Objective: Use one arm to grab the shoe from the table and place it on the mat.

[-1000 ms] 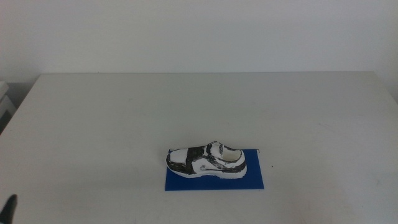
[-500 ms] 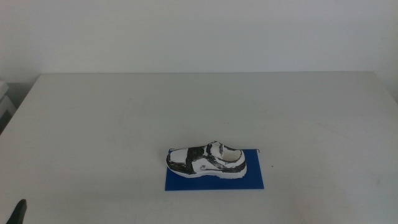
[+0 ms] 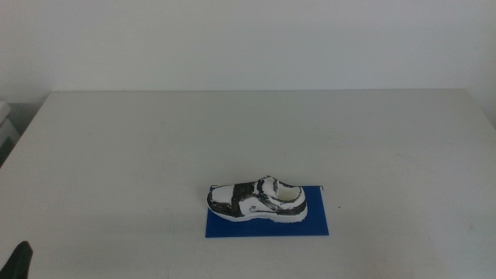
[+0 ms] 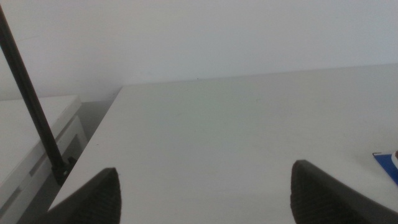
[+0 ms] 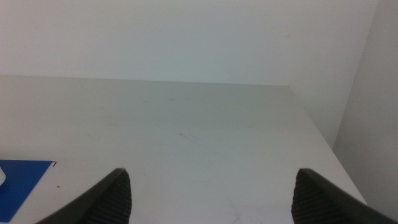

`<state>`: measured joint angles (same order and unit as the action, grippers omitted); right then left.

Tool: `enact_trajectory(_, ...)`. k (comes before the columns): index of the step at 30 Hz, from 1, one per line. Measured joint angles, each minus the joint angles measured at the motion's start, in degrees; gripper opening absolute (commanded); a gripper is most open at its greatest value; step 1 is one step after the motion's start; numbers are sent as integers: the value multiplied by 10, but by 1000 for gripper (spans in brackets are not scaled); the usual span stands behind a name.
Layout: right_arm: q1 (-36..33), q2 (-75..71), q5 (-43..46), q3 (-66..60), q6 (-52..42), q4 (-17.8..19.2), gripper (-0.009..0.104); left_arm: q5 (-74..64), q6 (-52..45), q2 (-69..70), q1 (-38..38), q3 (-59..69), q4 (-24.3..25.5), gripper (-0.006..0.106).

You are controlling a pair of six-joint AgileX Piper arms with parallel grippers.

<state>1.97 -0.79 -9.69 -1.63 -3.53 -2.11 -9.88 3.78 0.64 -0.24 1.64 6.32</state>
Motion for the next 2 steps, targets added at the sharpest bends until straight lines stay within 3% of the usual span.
enact_trajectory(2,0,0,0,0,0,0,66,0,3,0,0,0,0,93)
